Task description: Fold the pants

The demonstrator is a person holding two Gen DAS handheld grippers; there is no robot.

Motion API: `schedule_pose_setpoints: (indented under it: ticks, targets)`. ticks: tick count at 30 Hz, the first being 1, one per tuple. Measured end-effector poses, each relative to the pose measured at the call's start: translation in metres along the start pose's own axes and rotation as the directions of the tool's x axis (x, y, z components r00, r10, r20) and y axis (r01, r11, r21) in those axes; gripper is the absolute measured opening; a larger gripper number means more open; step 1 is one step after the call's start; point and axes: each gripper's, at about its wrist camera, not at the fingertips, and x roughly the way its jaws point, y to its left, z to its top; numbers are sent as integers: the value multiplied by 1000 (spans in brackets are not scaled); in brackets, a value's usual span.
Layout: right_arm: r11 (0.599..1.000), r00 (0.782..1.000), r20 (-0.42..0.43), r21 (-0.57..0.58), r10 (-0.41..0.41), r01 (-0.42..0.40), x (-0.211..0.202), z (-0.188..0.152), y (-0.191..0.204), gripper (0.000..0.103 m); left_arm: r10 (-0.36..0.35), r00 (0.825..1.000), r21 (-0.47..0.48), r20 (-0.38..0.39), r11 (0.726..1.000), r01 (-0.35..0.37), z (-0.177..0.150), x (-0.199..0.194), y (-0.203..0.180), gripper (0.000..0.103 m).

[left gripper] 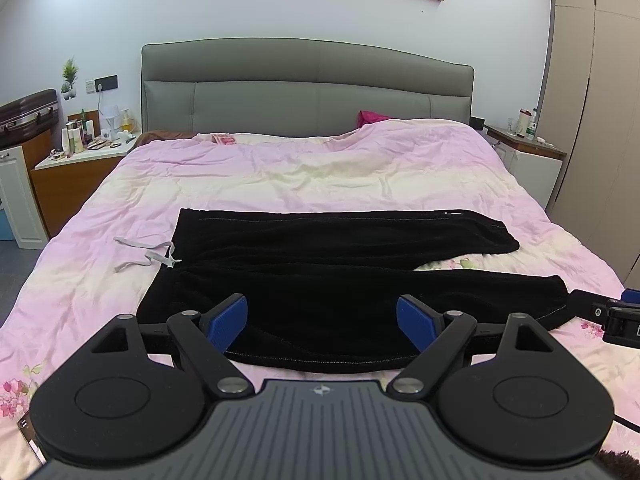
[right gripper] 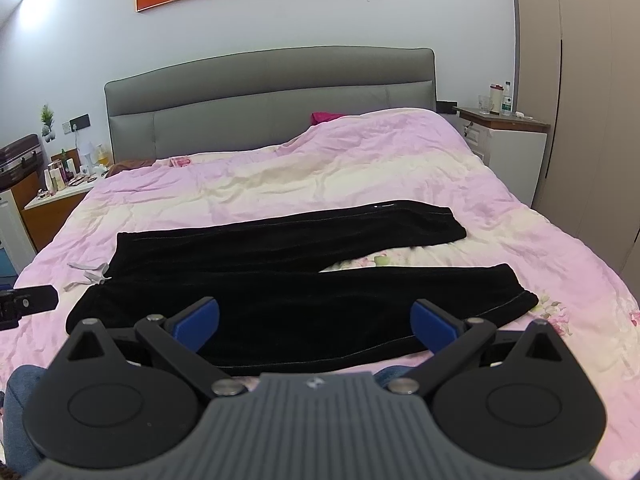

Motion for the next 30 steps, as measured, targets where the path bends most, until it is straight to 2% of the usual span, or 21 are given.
schedule_pose_setpoints:
  ticks: [30]
  targets:
    - [998,998,-36,-7,55,-55,-8,-16,-5,98,16,997,5,-72,1000,-15,-8,-11,-4,99]
